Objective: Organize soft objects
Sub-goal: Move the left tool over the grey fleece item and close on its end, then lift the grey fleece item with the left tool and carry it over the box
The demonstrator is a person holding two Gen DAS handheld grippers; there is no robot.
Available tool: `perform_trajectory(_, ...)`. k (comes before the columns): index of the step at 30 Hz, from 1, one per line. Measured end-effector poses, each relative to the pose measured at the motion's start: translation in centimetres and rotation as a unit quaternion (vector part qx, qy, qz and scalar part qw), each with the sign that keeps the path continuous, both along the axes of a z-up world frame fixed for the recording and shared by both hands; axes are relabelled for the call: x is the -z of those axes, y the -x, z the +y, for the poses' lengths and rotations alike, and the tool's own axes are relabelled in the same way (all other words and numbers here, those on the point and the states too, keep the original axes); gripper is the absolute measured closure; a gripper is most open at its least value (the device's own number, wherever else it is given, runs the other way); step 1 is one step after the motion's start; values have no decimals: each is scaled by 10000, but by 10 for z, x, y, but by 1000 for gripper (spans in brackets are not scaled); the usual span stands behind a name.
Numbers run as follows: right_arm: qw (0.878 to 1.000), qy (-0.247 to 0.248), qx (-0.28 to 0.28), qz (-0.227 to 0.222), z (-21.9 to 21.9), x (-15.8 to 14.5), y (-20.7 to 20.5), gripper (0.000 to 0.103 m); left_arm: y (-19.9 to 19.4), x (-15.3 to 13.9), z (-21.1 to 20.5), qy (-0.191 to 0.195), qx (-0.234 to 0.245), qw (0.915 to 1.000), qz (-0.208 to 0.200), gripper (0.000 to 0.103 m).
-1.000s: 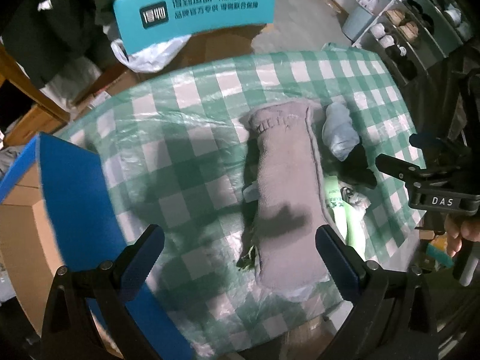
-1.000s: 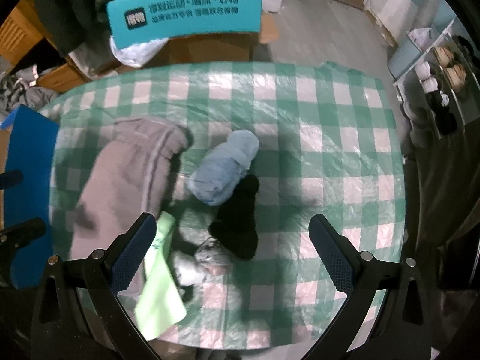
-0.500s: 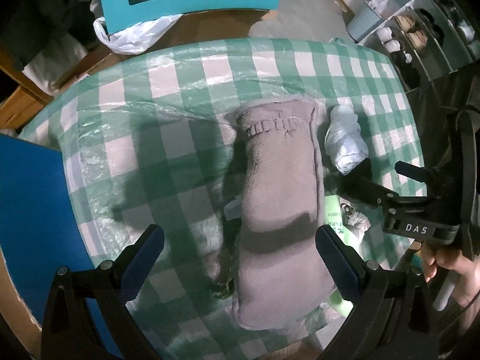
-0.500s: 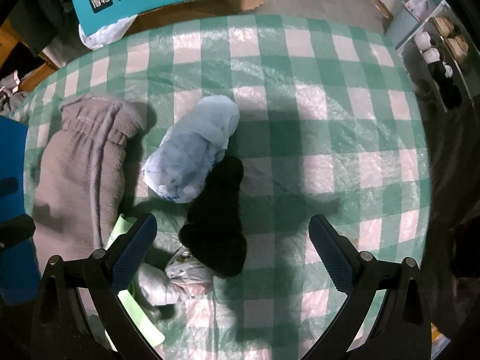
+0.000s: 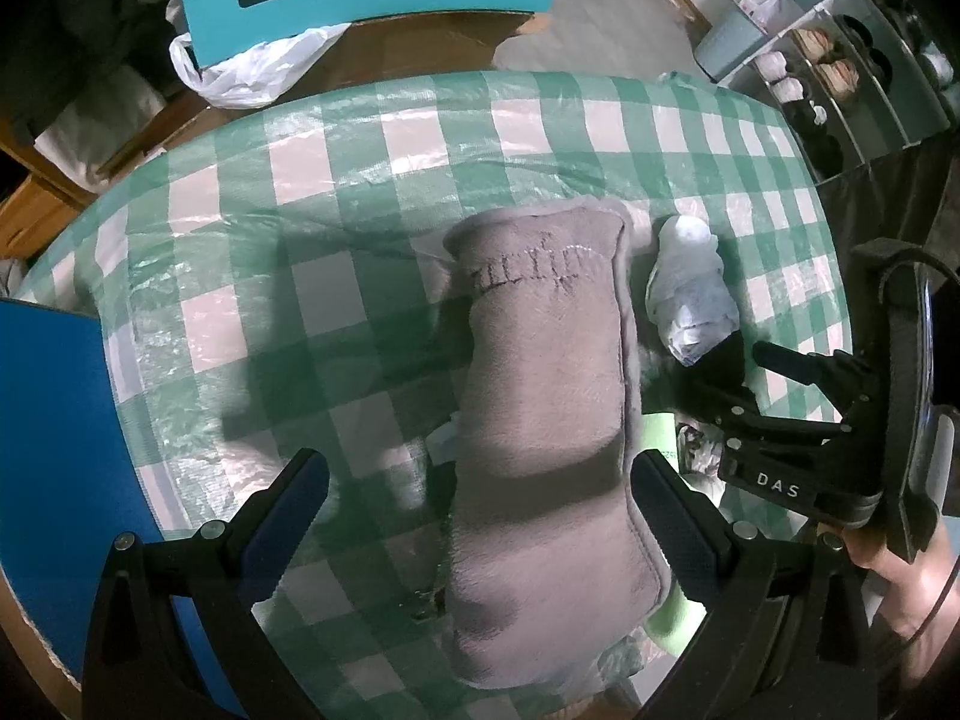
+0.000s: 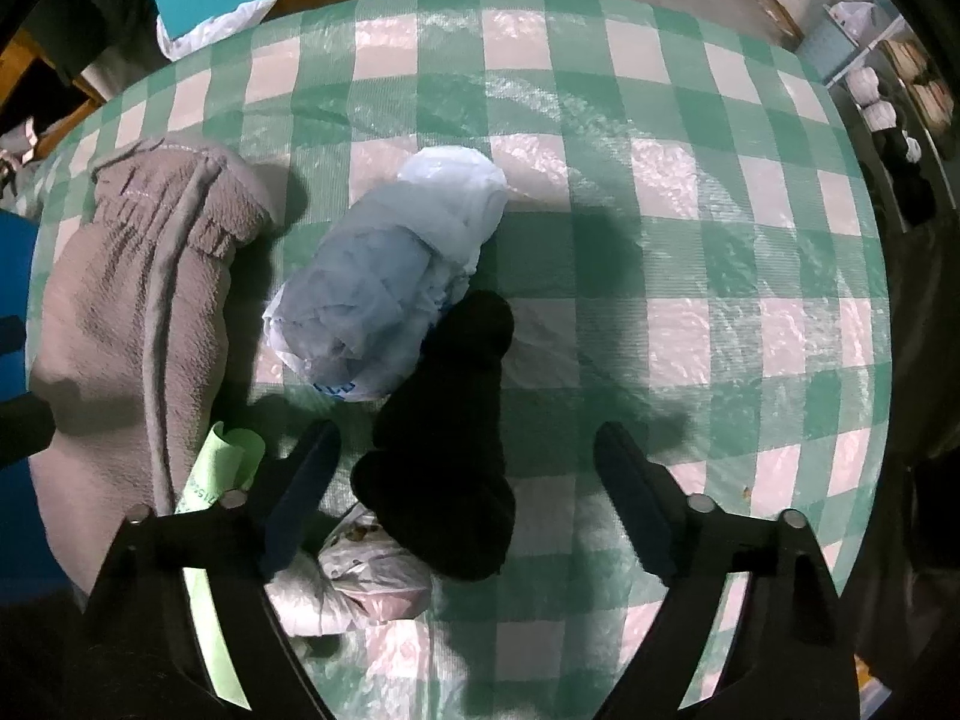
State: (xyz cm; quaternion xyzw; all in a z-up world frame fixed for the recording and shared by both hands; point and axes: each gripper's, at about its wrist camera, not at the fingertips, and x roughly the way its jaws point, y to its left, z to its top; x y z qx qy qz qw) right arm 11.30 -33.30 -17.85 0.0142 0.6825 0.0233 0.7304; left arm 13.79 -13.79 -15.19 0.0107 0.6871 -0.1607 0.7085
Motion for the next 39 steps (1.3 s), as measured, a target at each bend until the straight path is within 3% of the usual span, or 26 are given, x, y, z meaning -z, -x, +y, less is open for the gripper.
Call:
perform_trajectory(2,10000,20,-43,30,1,3,0,31,1,0,-2,-10,29,10000,-6,1)
perform_trajectory(4,9999,1,-75,69,-2,7,6,44,1,1,-5,-21,55,10000,-5,1)
perform_trajectory(5,9999,-8,-86,88,-2,9,9,55,2,1,-6,-23,62,10000,-4,1)
perform_trajectory(6,9999,1,-90,99,0,10,8,59,2,2,-7,-29,72,10000,1,1)
perform_trajectory(21,9999,-82,53,-90,-5,-29,30,62,0,17,-21,53,102,9998,182,2)
perform_trajectory(32,9992,-194,96,-325,-12,-63,39,62,7,18,-30,37,287,9995,129,61)
perform_trajectory(39,9988,-161,13,-462,-5,-74,41,62,14,2,-28,118,362,9992,-76,81)
